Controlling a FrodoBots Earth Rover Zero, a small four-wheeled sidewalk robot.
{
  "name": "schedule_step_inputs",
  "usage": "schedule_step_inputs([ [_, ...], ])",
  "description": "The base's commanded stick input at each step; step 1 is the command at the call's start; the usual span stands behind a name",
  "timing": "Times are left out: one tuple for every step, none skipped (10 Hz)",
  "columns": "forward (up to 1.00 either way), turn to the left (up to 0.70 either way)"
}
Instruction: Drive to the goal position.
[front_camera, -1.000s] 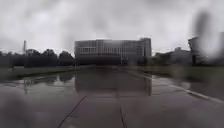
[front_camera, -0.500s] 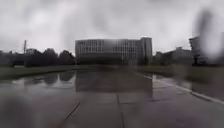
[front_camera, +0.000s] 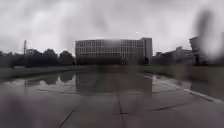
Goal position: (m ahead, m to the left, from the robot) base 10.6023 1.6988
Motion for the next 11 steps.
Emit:
schedule_step_inputs([
  [0.70,0.00],
  [0.70,0.00],
  [0.70,0.00],
  [0.70,0.00],
  [0.70,0.00],
  [0.70,0.00],
  [0.70,0.00],
  [0.70,0.00],
  [0.70,0.00],
  [0.70,0.00],
  [0.70,0.00],
])
